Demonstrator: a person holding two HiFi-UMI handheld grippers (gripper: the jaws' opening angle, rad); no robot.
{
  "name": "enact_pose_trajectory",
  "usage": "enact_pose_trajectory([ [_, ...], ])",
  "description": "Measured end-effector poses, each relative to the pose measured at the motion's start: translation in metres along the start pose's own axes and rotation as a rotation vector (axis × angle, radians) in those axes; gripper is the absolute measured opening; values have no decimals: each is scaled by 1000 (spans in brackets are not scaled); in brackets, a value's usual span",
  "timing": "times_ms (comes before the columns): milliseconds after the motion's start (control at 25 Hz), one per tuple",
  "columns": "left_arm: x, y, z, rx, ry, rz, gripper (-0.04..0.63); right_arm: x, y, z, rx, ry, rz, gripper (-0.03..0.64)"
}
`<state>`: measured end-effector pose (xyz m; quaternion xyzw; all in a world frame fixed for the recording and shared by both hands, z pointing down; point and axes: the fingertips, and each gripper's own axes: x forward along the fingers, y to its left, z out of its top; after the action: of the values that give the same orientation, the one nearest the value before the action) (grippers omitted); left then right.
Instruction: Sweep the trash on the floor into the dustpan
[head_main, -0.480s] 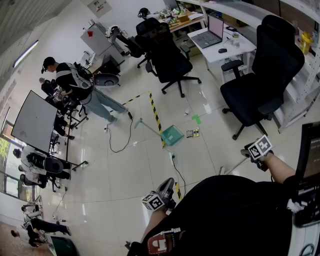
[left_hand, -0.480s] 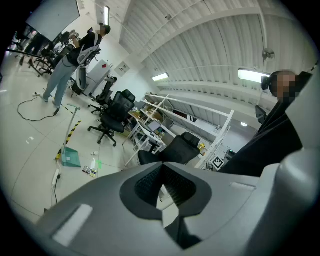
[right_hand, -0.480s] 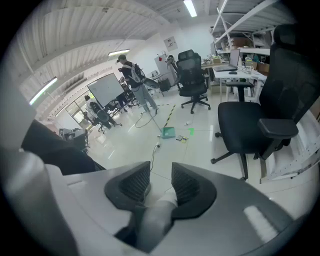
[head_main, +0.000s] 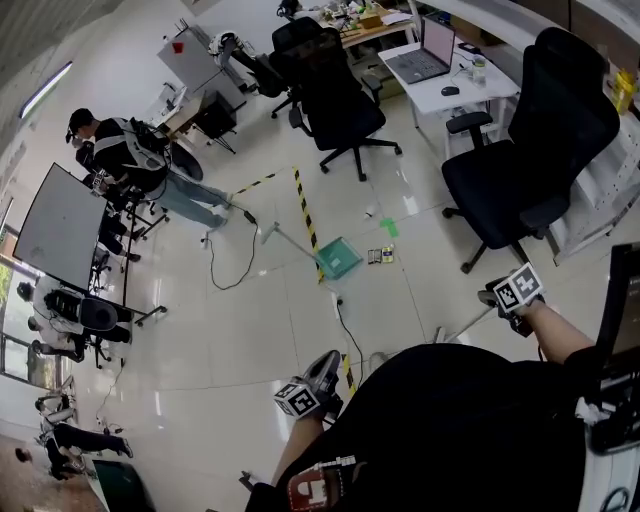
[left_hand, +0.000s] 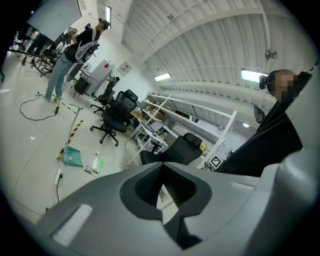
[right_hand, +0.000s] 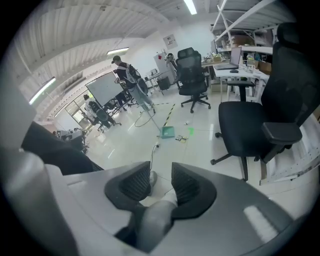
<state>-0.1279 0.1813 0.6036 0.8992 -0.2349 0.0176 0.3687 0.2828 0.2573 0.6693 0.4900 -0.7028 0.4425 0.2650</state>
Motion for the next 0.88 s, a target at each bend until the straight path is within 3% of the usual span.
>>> enact_pose_trajectory([
  [200, 10, 54, 19, -37, -17, -22, 0, 27, 5, 43, 4, -3, -29, 130],
  [400, 32, 136, 70, -60, -34, -96, 0, 57, 16, 121, 63, -39, -92, 130],
  [680, 21, 233, 184, -17, -6, -175, 0, 93, 47, 270, 115, -138, -203, 129],
  [880, -6, 296, 230, -12, -34, -115, 0, 128, 61, 378, 68, -195, -236, 127],
])
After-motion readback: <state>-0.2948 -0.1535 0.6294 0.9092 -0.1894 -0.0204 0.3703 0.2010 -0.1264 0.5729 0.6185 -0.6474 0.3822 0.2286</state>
